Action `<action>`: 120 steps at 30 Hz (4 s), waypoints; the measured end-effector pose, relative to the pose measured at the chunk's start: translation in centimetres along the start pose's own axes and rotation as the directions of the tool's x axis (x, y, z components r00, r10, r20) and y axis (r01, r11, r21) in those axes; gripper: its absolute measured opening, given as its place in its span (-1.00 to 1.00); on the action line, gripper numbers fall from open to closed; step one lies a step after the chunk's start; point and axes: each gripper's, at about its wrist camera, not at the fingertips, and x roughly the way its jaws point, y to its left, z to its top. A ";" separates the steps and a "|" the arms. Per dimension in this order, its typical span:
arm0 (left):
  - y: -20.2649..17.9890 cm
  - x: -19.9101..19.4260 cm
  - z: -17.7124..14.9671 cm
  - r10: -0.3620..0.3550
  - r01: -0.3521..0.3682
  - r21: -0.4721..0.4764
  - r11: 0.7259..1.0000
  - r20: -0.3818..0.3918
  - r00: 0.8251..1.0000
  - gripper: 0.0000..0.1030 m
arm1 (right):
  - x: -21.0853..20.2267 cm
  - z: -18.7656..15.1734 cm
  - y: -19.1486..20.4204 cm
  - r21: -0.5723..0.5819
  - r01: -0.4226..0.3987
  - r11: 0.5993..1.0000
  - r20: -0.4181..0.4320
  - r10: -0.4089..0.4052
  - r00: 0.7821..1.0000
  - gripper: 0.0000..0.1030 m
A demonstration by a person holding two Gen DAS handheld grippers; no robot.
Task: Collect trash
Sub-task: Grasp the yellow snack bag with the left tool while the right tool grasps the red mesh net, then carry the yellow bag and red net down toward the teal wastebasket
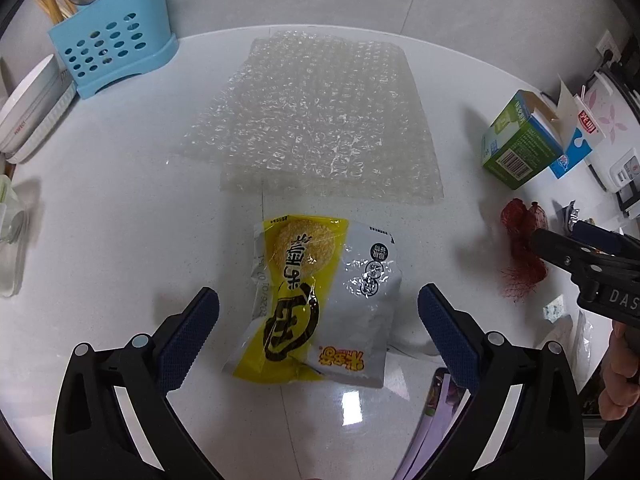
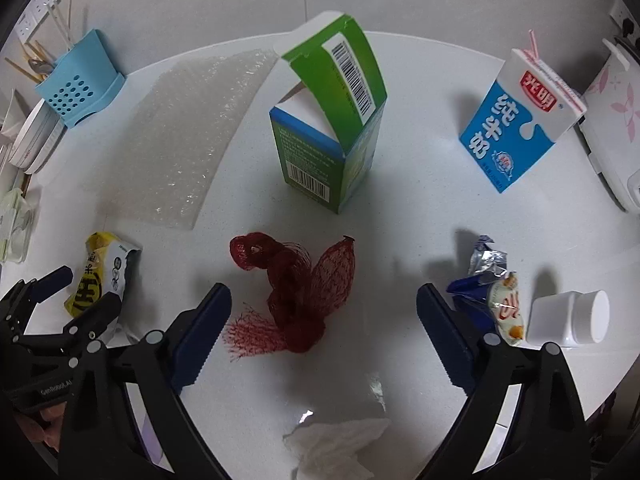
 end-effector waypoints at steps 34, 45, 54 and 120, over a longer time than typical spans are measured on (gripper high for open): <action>0.5 0.0 0.1 -0.030 0.031 0.050 0.998 -0.033 0.999 -0.16 | -0.3 -0.7 0.5 0.066 0.046 0.997 0.009 -0.046 0.999 -0.59; 0.0 -3.5 -0.5 -0.030 0.028 0.052 0.998 0.028 0.999 -0.17 | -4.5 -2.2 0.1 0.048 0.004 0.999 0.074 -0.008 0.997 -0.58; -1.8 -7.8 -3.2 0.007 -0.007 0.001 1.000 0.080 0.997 -0.17 | -8.7 -4.2 -0.6 -0.017 -0.056 0.998 0.146 0.058 0.988 -0.58; -10.9 -5.6 -33.2 -0.070 0.070 -0.057 0.996 0.002 0.998 -0.17 | -3.4 -36.0 -5.3 -0.148 -0.229 0.962 -0.066 0.221 0.973 -0.58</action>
